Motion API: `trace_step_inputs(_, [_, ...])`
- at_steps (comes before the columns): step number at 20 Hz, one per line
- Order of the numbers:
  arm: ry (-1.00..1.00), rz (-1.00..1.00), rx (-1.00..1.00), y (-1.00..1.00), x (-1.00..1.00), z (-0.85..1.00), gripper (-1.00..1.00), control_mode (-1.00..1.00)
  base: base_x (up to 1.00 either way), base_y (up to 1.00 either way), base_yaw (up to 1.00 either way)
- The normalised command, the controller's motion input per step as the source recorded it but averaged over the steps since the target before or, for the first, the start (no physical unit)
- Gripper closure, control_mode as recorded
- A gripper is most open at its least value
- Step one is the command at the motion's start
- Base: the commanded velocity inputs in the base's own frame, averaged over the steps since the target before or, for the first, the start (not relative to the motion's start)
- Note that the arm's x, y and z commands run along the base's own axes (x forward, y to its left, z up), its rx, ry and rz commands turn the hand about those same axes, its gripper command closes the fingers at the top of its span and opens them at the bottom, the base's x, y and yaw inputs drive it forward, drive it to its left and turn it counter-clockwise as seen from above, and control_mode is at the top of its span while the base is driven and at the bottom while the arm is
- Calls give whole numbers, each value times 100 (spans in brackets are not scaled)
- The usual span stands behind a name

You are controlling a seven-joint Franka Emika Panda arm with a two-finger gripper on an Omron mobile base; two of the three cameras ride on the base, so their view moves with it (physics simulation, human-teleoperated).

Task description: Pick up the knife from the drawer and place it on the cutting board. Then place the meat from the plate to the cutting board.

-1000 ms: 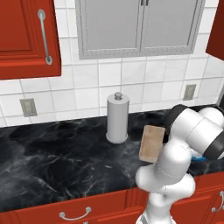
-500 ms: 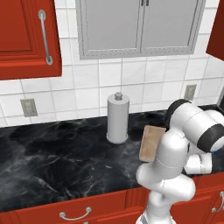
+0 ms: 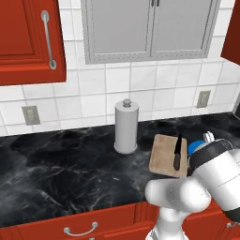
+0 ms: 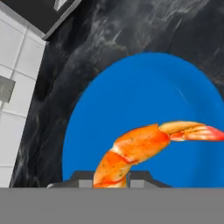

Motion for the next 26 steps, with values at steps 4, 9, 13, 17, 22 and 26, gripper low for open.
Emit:
trace_step_inputs(4, [18,0,11,0,0,91,100,-100,0,0,0])
trace_step_inputs(9, [18,0,13,0,0,88,100,-100,0,0,0])
trace_step_inputs(13, [21,0,15,17,0,57,100,-100,0,0,0])
trace_step_inputs(17, [11,0,7,51,-3,7,100,-100,0,0,0])
trace_step_inputs(22, [0,0,8,70,-31,-31,100,-100,0,0,0])
trace_step_inputs(26, [0,0,7,80,-29,-34,100,-100,0,0,0])
